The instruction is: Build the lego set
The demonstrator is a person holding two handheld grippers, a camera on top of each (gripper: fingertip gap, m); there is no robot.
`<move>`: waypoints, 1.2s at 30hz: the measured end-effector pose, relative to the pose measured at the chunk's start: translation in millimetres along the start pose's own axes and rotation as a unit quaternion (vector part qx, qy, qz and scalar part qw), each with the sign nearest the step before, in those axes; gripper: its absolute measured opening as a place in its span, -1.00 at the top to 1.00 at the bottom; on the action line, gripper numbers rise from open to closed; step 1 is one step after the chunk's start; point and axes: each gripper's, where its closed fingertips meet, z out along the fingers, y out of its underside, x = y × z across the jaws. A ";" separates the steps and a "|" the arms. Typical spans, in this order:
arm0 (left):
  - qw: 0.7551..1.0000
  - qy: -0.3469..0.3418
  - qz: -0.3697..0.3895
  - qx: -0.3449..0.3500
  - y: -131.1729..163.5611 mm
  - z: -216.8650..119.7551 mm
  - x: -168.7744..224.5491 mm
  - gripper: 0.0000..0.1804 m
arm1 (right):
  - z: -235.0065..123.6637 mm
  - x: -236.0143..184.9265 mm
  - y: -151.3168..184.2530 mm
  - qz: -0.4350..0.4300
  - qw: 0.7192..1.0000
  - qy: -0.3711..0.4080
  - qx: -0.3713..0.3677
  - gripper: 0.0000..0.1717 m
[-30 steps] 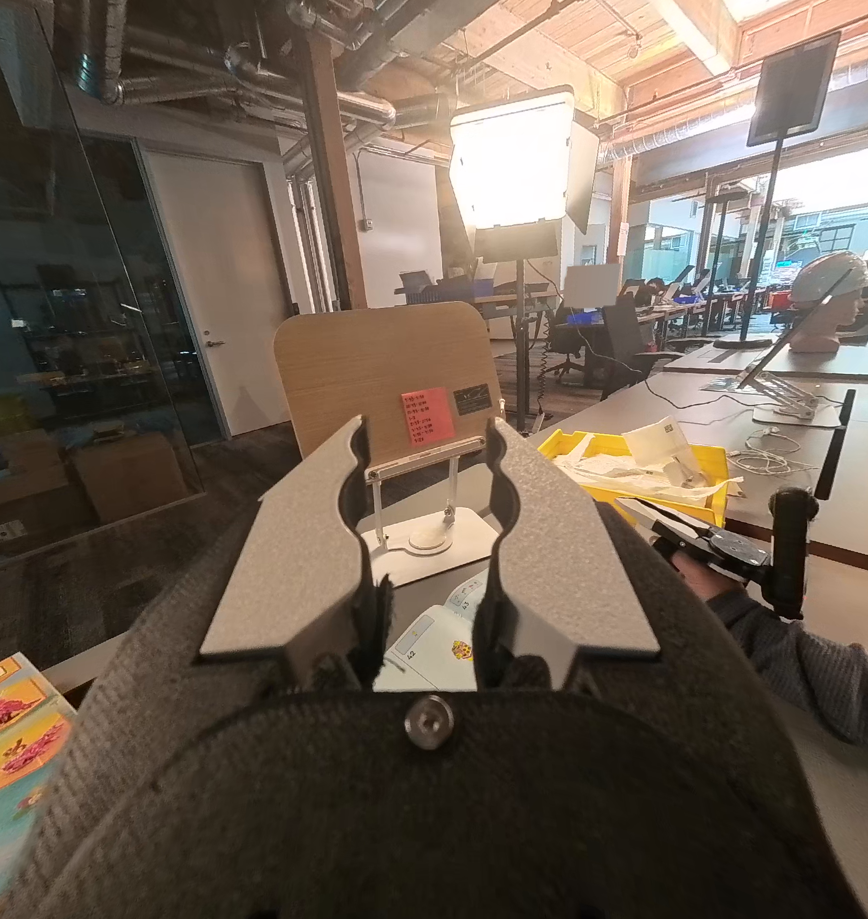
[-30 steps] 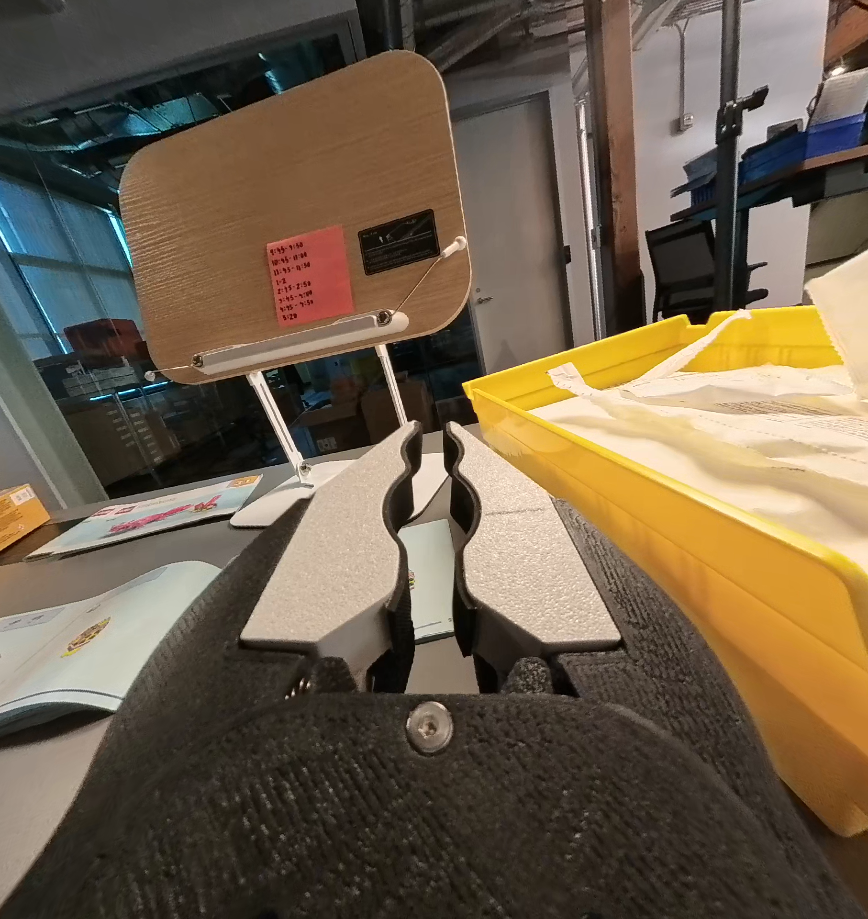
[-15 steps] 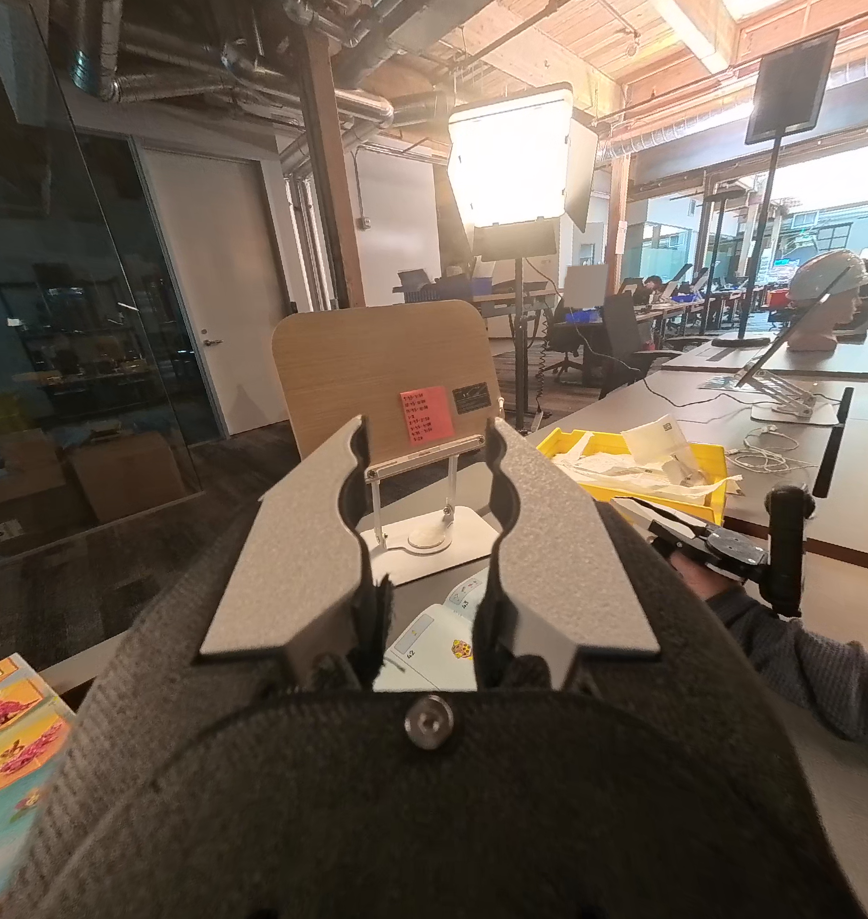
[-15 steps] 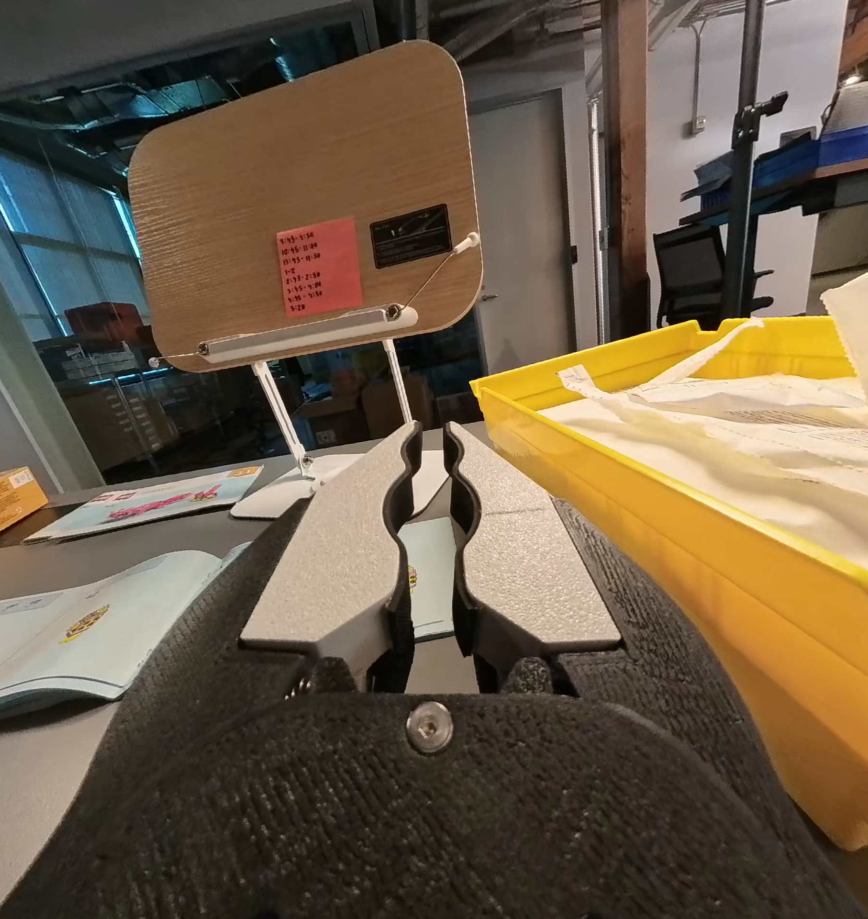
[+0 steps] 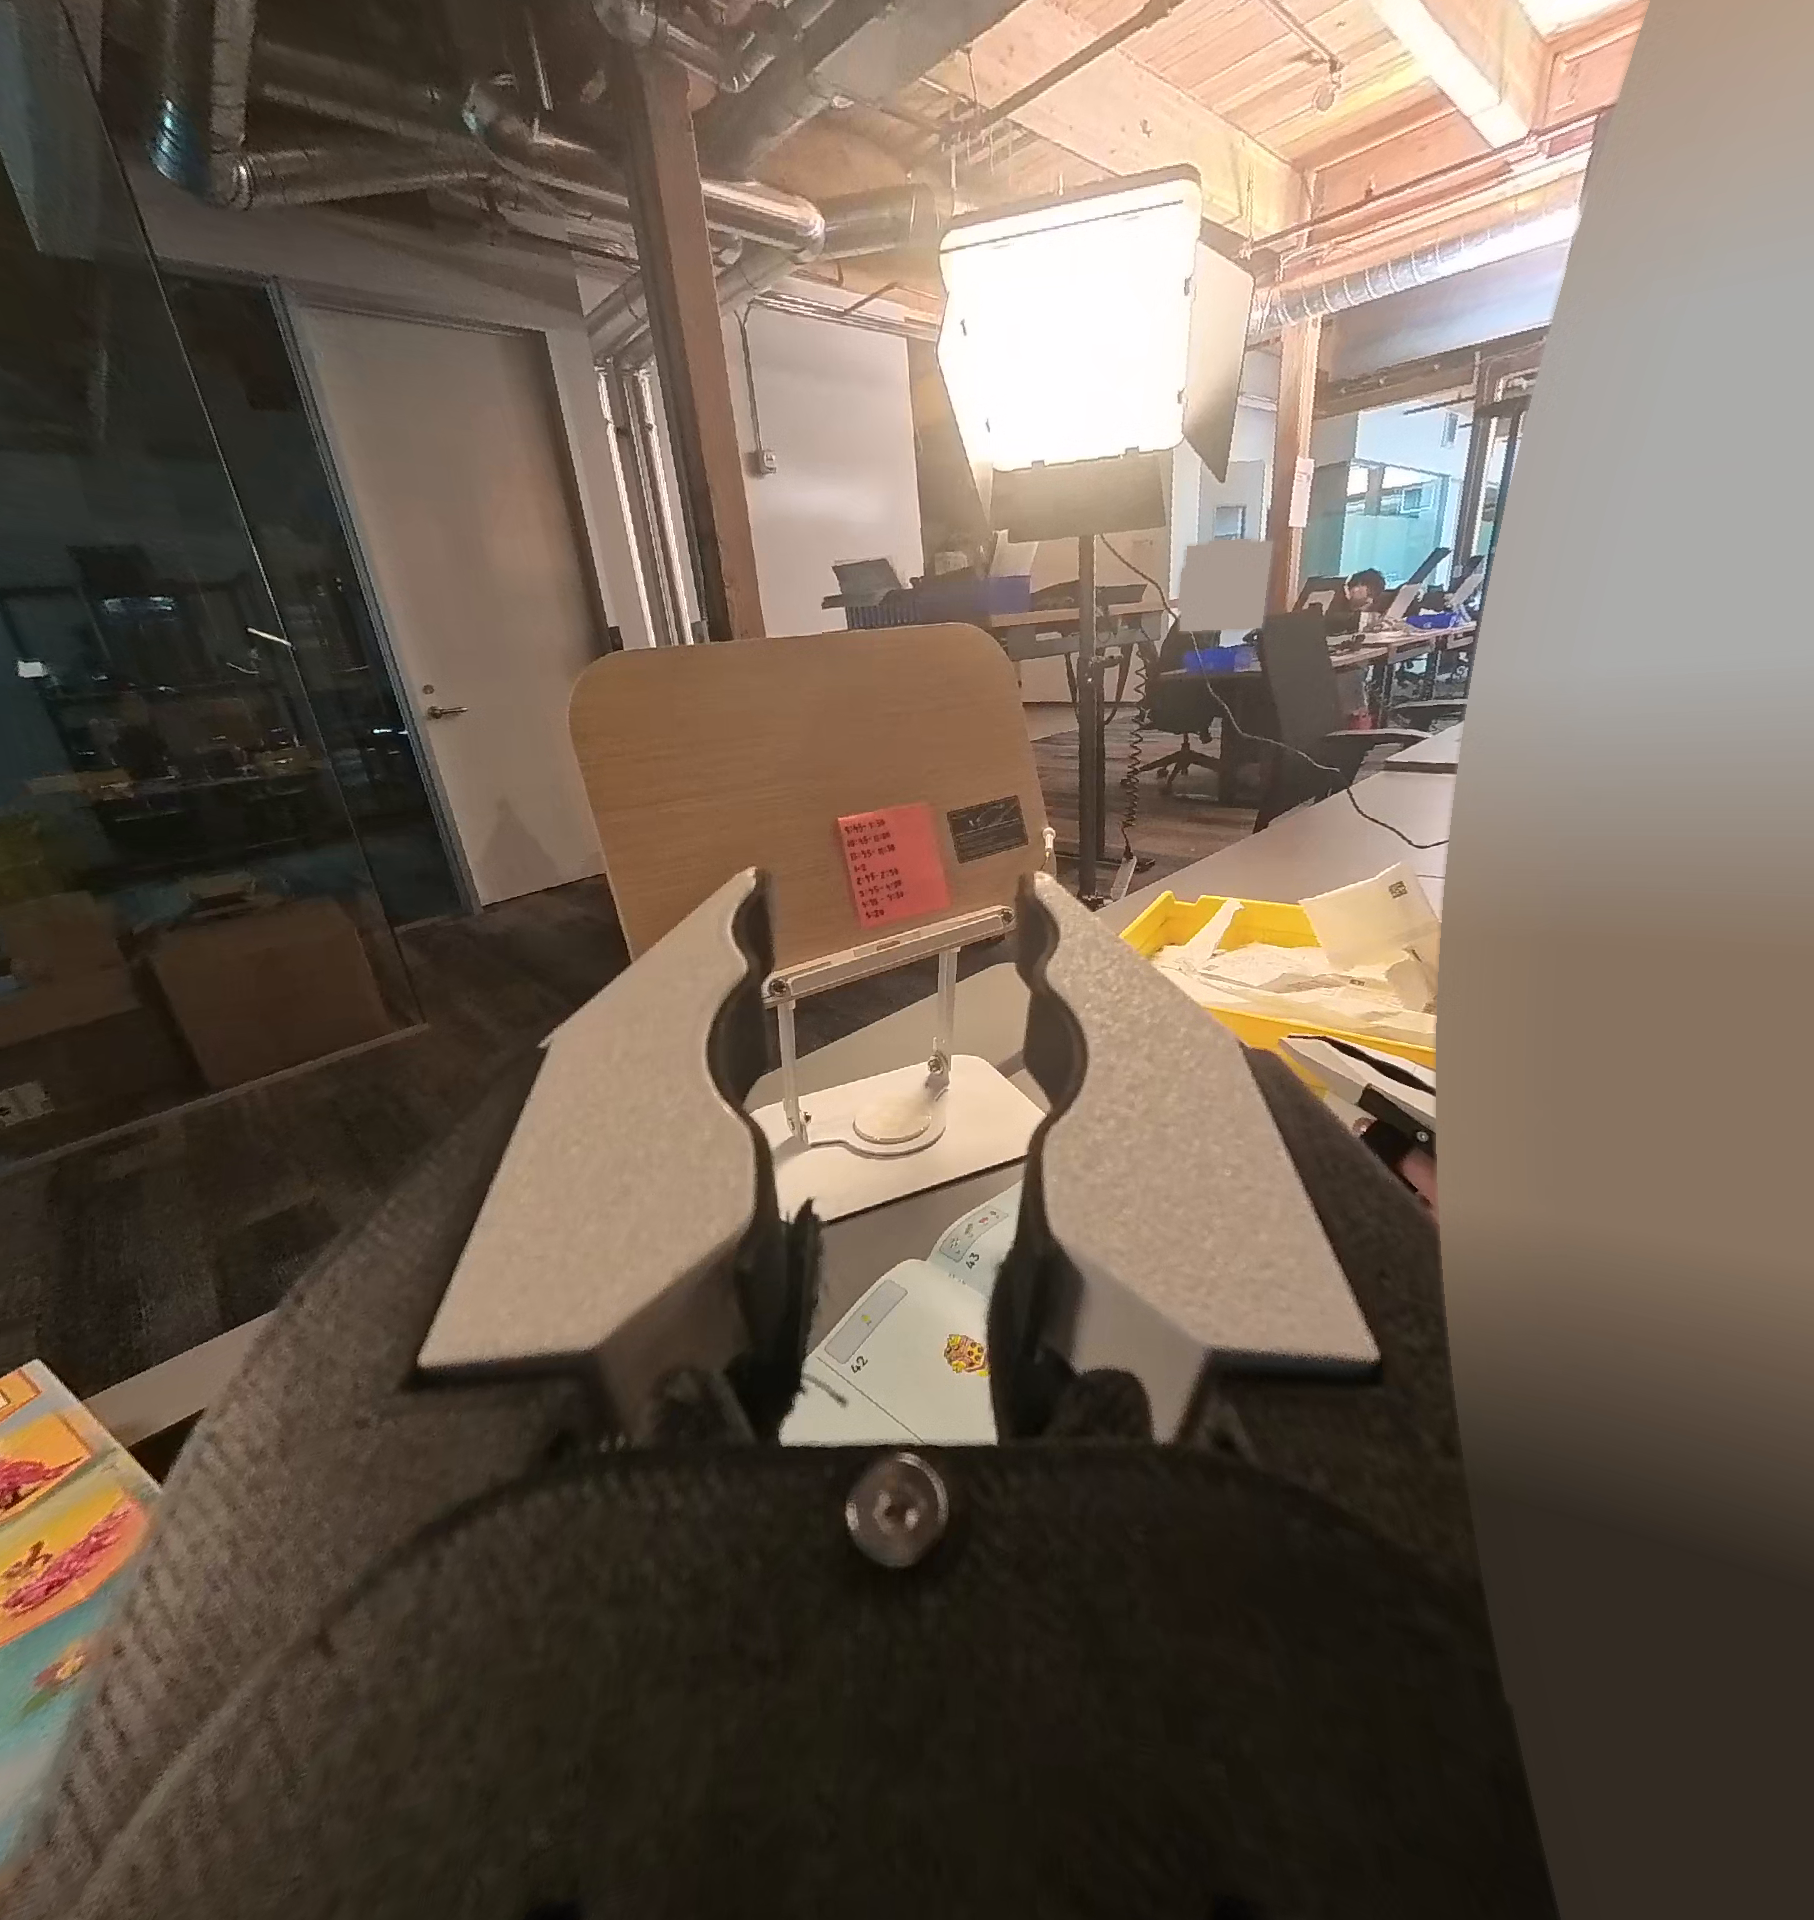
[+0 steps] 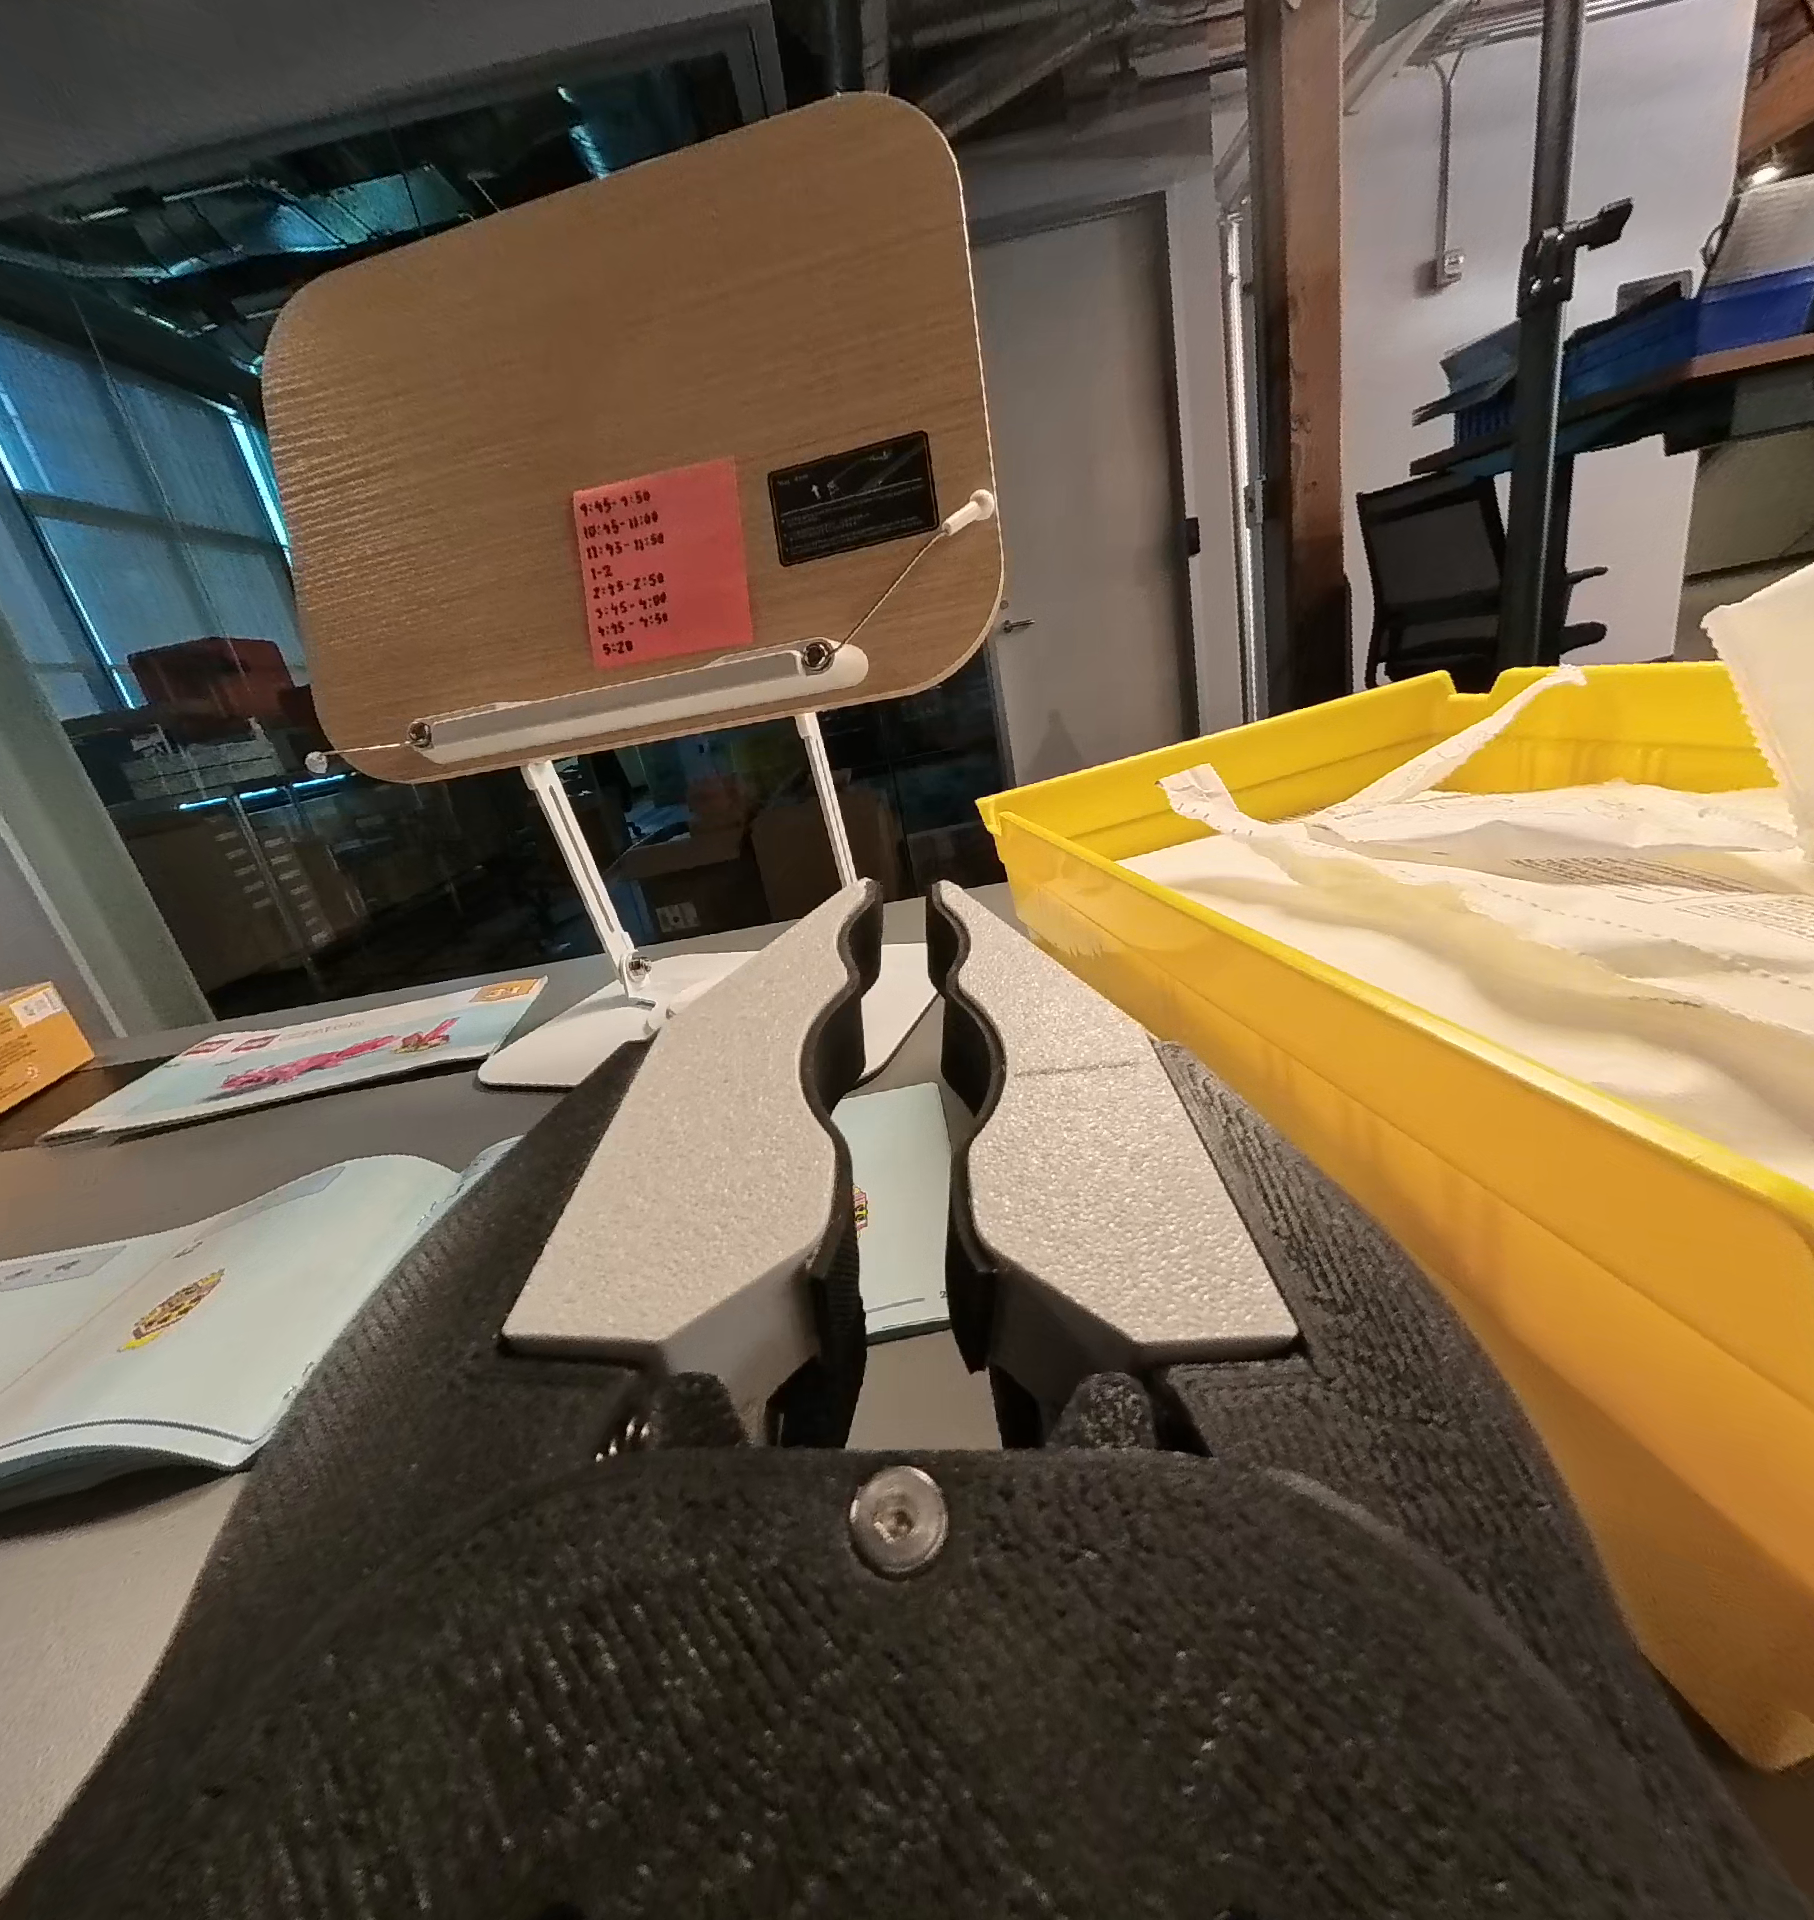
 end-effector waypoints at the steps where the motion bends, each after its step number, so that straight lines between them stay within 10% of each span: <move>1: 1.000 0.000 0.000 0.000 0.0 0.1 0.2 0.51 | 0.0 0.0 -0.1 0.000 1.000 0.000 0.000 0.93; 36: 0.999 0.036 0.038 0.008 -19.0 -7.1 45.0 0.50 | 0.3 -19.6 -2.1 -0.060 0.998 -0.029 0.012 0.93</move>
